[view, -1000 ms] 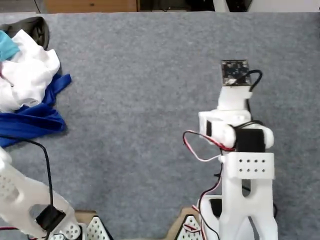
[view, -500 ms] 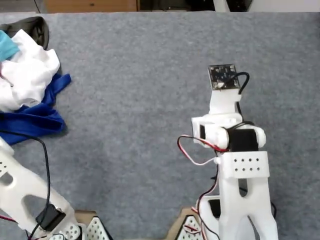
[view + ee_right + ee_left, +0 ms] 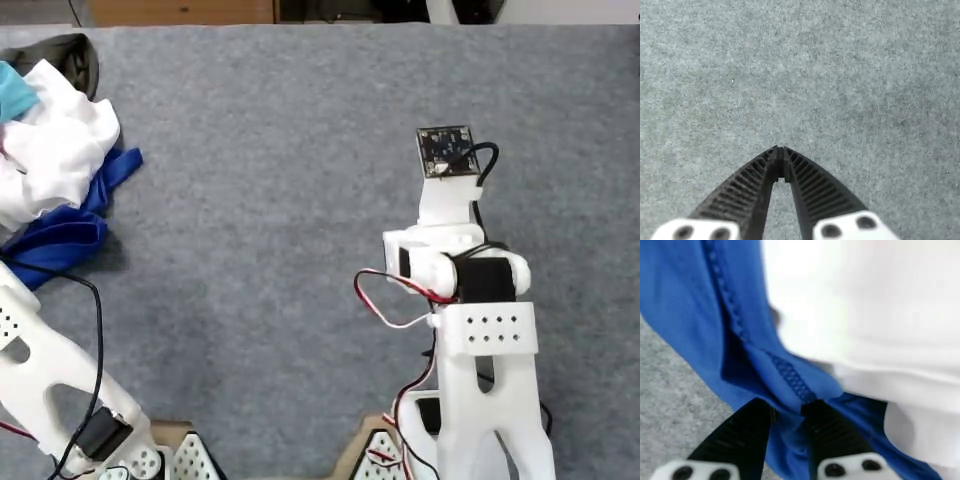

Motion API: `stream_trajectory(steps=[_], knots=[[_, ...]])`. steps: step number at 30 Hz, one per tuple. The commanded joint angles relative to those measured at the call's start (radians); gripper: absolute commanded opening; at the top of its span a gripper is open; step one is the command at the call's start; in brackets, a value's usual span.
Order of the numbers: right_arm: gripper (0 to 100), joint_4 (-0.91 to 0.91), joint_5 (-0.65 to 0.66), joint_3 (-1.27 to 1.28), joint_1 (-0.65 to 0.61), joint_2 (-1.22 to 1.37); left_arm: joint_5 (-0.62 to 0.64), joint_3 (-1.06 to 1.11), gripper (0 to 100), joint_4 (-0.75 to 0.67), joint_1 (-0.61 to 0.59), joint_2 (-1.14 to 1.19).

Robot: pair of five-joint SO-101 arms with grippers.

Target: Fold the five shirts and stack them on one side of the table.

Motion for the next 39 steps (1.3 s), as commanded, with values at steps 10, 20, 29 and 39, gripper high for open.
stream_trajectory(steps=[10,20,29,39], knots=[[0.7,-0.020,-0.005,0.001,-0.013,-0.021,0.005,0.222,2,0.017,-0.066,-0.507],[0.7,-0.034,-0.005,0.002,-0.015,-0.021,0.031,0.580,2,0.012,-0.063,-1.124],[0.7,-0.029,-0.005,0.002,-0.010,-0.022,0.321,0.276,2,0.011,-0.064,-1.277],[0.7,-0.028,-0.005,0.002,0.002,-0.024,0.354,0.157,2,0.012,0.115,-1.288]])
